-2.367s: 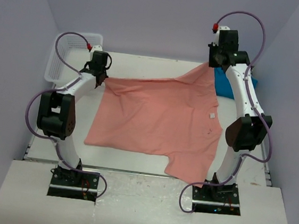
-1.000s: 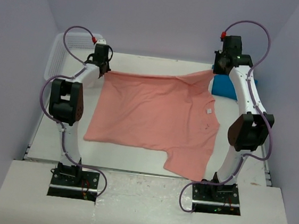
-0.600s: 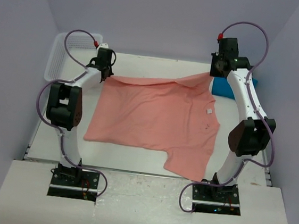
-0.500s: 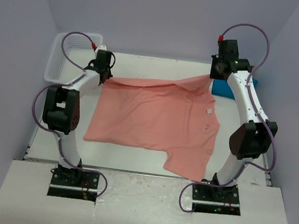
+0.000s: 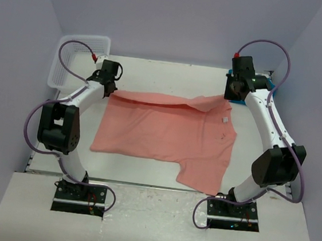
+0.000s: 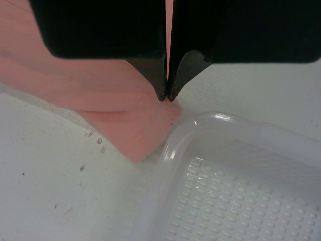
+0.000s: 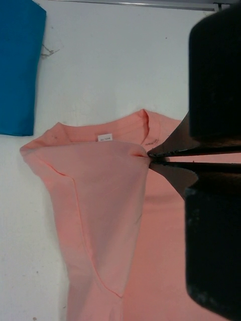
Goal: Fold and stack the t-shirts
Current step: Grap the side of the flattened tshirt furthest away from the robot with both arms, then fold the flattened tshirt in 1/3 of the way
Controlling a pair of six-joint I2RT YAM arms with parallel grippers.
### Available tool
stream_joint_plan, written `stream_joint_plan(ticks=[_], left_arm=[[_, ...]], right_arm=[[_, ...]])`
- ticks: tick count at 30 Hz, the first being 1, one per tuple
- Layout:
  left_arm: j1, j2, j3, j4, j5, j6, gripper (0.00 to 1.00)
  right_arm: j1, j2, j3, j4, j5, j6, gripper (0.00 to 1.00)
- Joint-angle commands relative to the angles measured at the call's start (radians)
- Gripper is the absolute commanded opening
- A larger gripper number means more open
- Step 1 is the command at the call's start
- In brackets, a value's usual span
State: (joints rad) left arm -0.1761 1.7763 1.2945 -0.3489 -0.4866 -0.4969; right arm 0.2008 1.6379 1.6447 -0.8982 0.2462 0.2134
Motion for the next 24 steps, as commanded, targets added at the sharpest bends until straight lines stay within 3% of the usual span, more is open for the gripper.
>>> stream_joint_plan(ticks=[1,11,24], left_arm=[[-0.02,-0.032,-0.02,-0.041,-0.052,-0.042,0.0],[-0.042,-0.08,-0.077,-0.065,-0.096,-0.052,0.0],[-0.054,-0.032,-0.11,-0.079,-0.122,-0.078,0.0]], right_arm=[[0.005,-0.081,-0.042,-0.008,0.039,0.037,0.0],[0.011,-0.161,-0.148,-0.008,0.03,0.076,0.0],[0.072,-0.168,-0.304,0.025,0.041,0.119,0.0]])
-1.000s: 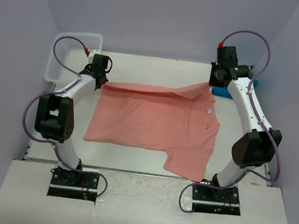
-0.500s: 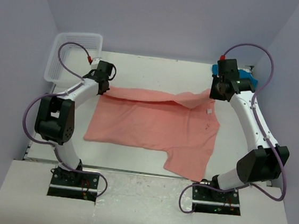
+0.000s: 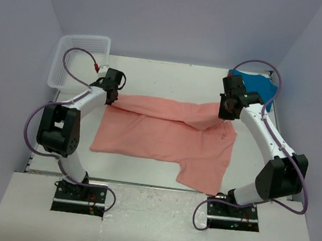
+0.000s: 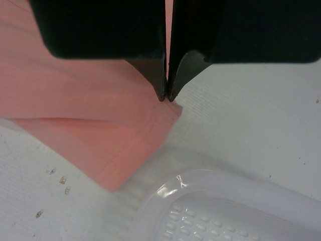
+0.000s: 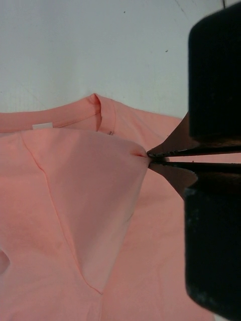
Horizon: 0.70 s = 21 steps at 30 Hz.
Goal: Fold and stack the t-shirts
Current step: Fold the flattened tshirt in 1/3 of the way
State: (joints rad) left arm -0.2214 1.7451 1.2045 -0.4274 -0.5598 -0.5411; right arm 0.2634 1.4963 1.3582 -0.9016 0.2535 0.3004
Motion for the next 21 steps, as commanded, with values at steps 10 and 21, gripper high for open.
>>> stream_joint_plan(ticks=[10,21], left_arm=[[-0.009,0.03,-0.049,0.003,-0.051,-0.057,0.0],[-0.044,-0.05,-0.161,0.018,-0.041,-0.178,0.79]], right_arm=[[0.011,-0.01,-0.03,0.017,0.087,0.078,0.0],[0.007,-0.011,-0.08,0.018,0.112,0.124,0.39]])
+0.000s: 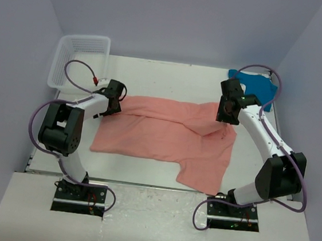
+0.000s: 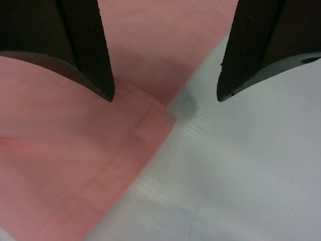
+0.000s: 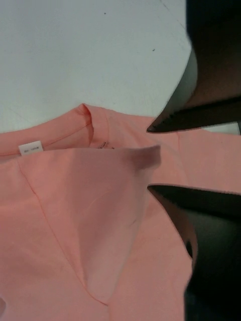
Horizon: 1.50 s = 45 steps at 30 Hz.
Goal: Fold and stack the t-shirts
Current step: Fold the flattened tshirt in 1/3 of the way
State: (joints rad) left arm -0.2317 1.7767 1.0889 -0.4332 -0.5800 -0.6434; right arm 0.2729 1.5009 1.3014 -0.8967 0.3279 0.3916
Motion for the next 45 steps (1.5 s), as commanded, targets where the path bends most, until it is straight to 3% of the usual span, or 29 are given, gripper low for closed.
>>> stream_joint_plan(ticks=[1,2,5,7,12,13,15,17,20,23,28,40,45], left_arm=[[-0.058,-0.098,-0.052,0.022,-0.052,-0.091,0.84],[-0.125,-0.115,-0.052,0.013,-0.093,-0.105,0.88],[-0.254,-0.161,0.005,-0.05,-0.231,-0.139,0.93],[-0.316,-0.161,0.057,-0.055,-0.293,-0.098,0.93],[-0.337,-0.018,0.314,-0.035,-0.238,0.062,0.87],[-0.336,0.007,0.344,-0.018,-0.222,0.13,0.86],[-0.328,0.091,0.442,-0.051,-0.207,0.137,0.58],[-0.298,0.139,0.497,-0.05,-0.155,0.168,0.37],[-0.215,0.187,0.482,-0.012,0.016,0.163,0.36],[-0.144,0.178,0.407,0.078,0.132,0.179,0.37],[-0.074,0.211,0.408,0.096,0.183,0.223,0.37],[-0.043,0.257,0.428,0.111,0.264,0.238,0.4],[-0.034,0.242,0.424,0.119,0.27,0.246,0.41]], right_arm=[[-0.003,-0.027,-0.03,0.025,0.054,0.038,0.48],[-0.003,-0.037,-0.033,0.025,0.074,0.05,0.63],[-0.003,-0.074,0.005,0.033,0.103,0.035,0.77],[-0.004,-0.059,0.05,0.027,0.097,0.012,0.8],[-0.014,0.086,0.245,0.041,-0.006,-0.04,0.82],[-0.026,0.155,0.274,0.041,-0.03,-0.052,0.81],[-0.041,0.223,0.349,0.039,-0.065,-0.06,0.78],[-0.081,0.316,0.412,0.041,-0.111,-0.077,0.65],[-0.124,0.407,0.458,0.033,-0.144,-0.099,0.71],[-0.162,0.479,0.486,0.033,-0.193,-0.105,0.68],[-0.21,0.553,0.541,0.021,-0.25,-0.114,0.54],[-0.233,0.746,0.699,-0.077,-0.29,-0.14,0.48],[-0.248,0.762,0.687,-0.08,-0.282,-0.14,0.47]])
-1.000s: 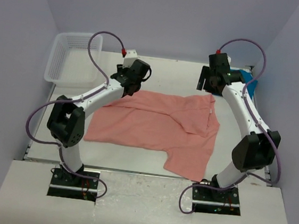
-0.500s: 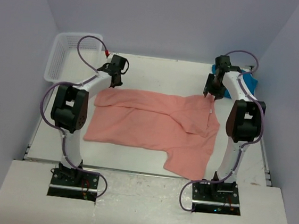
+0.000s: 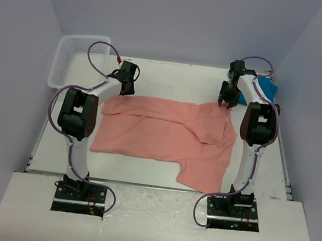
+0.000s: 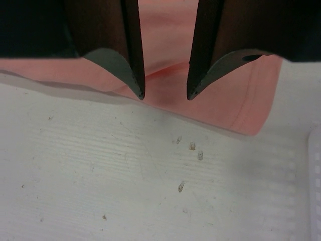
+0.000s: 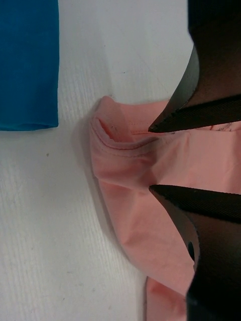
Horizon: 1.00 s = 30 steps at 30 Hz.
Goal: Fold and stack the t-shirts
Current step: Fold the flattened tshirt in 1/3 of the way
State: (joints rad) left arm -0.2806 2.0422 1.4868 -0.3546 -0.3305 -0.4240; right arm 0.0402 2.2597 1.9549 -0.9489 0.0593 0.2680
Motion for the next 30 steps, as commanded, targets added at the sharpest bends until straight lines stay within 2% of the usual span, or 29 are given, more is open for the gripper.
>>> stream_joint_plan(ticks=[1,5,9,12,13,14,17,30], left_arm=[[0.017,-0.025,0.026,0.042,0.021,0.027,0.41],[0.023,-0.007,0.029,0.039,0.018,0.027,0.41],[0.035,0.022,0.023,0.037,-0.004,0.028,0.41],[0.047,0.041,0.017,0.04,-0.007,0.03,0.41],[0.049,0.044,0.015,0.039,-0.01,0.028,0.41],[0.055,0.044,0.009,0.037,-0.01,0.027,0.41],[0.06,0.032,-0.011,0.048,-0.021,0.025,0.41],[0.073,0.001,-0.054,0.043,-0.101,0.002,0.42]], right_arm=[[-0.017,0.011,0.035,-0.028,-0.01,-0.016,0.47],[-0.025,0.034,0.048,-0.036,-0.009,-0.007,0.44],[-0.029,0.038,0.05,-0.031,0.004,-0.004,0.29],[-0.033,0.044,0.055,-0.031,-0.004,-0.004,0.22],[-0.034,0.046,0.056,-0.031,-0.007,-0.004,0.18],[-0.034,0.044,0.056,-0.03,-0.007,-0.001,0.08],[-0.034,0.04,0.055,-0.027,-0.004,0.005,0.0],[-0.036,0.014,0.042,-0.014,0.011,0.014,0.0]])
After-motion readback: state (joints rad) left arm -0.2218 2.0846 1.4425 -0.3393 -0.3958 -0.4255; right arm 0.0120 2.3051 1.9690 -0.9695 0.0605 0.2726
